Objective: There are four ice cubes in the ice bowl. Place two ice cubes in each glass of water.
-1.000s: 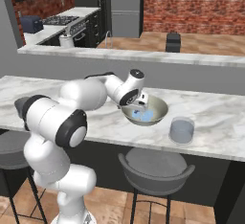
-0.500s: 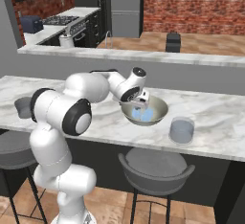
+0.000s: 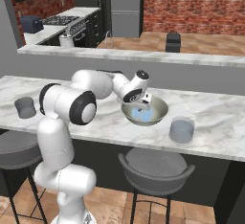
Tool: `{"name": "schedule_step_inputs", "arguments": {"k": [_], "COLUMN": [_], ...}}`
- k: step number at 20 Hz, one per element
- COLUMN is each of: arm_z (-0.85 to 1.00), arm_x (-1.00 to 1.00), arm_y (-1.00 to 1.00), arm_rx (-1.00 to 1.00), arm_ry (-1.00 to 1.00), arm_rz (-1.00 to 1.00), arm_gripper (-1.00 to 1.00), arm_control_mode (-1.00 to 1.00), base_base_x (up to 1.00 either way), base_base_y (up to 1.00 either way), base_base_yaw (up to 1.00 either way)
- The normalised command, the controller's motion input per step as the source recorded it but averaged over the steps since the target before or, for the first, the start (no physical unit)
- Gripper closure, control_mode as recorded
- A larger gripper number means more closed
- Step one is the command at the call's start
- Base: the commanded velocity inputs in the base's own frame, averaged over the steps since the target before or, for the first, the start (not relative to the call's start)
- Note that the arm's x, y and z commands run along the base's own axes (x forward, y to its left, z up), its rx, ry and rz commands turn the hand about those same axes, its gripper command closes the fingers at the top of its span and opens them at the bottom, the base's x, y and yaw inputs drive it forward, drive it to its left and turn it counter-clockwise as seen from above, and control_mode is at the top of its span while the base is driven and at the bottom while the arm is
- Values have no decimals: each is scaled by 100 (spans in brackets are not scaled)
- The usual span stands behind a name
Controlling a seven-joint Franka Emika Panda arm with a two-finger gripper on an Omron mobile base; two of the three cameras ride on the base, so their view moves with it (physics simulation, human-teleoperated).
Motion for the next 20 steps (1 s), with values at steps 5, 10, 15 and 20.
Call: {"name": "schedule_step_inputs", "arguments": {"k": [5, 10, 15, 20], "arm_z": [-32, -4, 0, -13], "arm_x": [10, 17, 25, 5], "arm_y": [-18, -7, 0, 0], "arm_rx": [0, 0, 0, -1], "arm_ry": [0, 0, 0, 3], "arm_rz": [0, 0, 0, 0], "arm_gripper": [-100, -100, -100, -100], "arm_control_mode": [-100, -100, -100, -100], "base_base_x": [0, 0, 0, 0], "base_base_y": [0, 0, 0, 0], "base_base_yaw": [0, 0, 0, 0]}}
